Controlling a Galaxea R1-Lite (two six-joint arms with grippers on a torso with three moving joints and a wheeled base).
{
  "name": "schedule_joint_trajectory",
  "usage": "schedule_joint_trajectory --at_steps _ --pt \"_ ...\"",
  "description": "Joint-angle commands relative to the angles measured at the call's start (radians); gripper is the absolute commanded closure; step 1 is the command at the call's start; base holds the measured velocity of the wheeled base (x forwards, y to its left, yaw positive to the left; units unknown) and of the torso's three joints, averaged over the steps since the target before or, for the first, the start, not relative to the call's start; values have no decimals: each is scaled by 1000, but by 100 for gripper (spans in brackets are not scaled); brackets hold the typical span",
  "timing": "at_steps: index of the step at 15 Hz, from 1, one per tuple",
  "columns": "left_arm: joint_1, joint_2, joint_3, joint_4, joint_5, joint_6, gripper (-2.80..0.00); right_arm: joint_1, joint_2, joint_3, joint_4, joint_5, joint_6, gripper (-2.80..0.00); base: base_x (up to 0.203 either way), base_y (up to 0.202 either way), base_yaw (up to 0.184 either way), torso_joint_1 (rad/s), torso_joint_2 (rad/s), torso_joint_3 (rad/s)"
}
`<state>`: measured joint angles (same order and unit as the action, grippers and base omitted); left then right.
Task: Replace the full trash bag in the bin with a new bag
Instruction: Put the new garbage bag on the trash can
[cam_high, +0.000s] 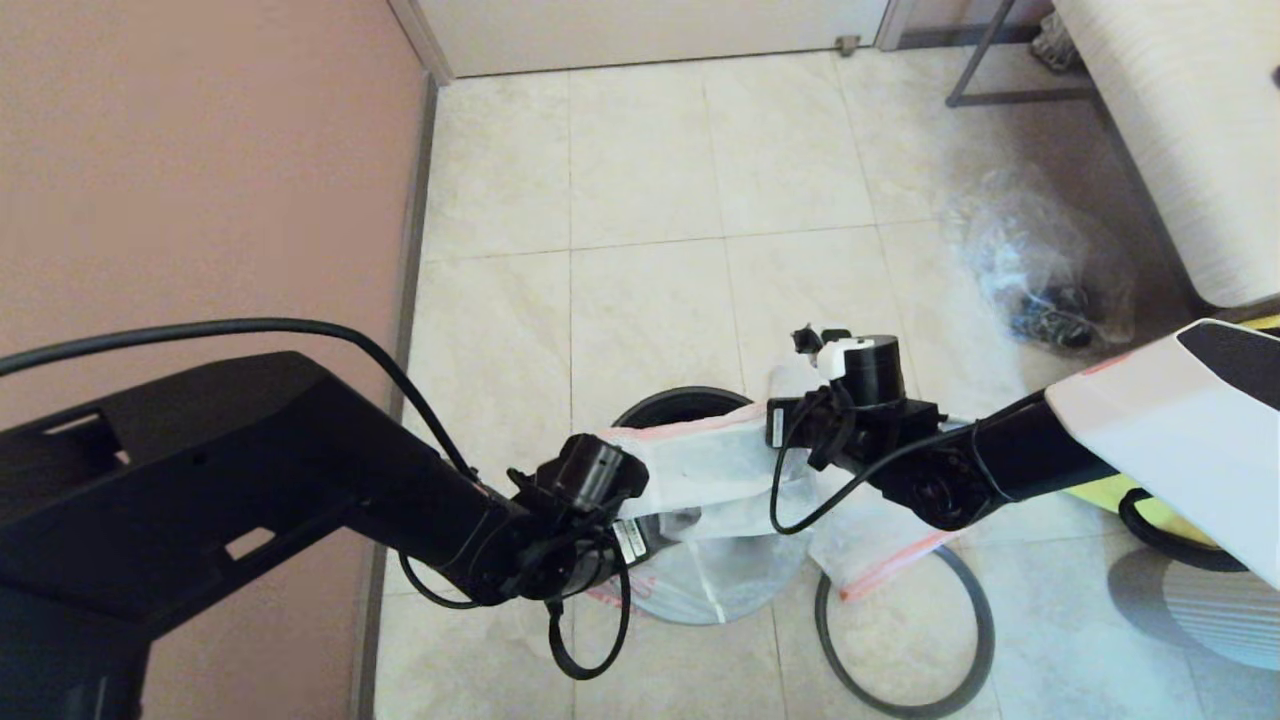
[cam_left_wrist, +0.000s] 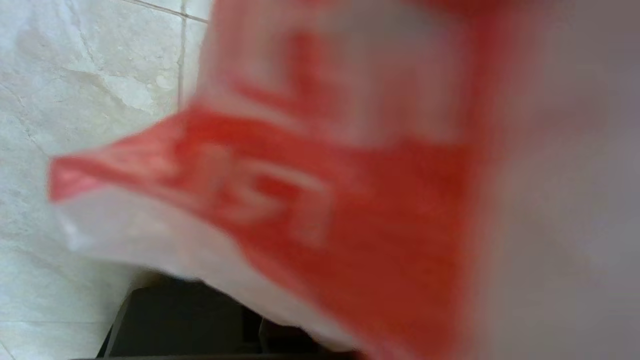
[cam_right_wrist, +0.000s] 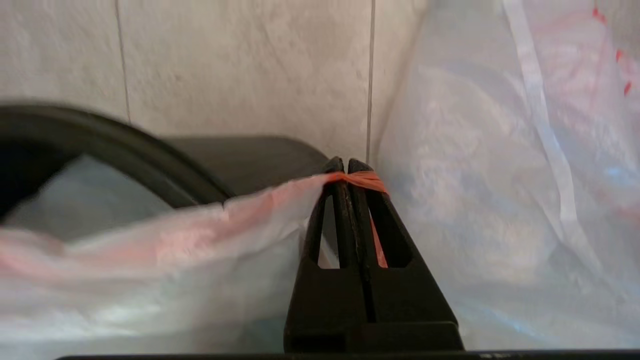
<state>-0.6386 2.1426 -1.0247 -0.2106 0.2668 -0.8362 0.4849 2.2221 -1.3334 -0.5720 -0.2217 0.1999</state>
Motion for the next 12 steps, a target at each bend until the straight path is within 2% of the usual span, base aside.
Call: schedule_joint_trajectory --at_steps 1,12 --pt "-7 3 5 -9 2 -4 0 4 3 -26 4 -1 2 0 0 0 0 0 0 0" --pt "-67 28 25 -27 3 0 0 83 50 -236 138 -1 3 0 0 0 0 0 0 0"
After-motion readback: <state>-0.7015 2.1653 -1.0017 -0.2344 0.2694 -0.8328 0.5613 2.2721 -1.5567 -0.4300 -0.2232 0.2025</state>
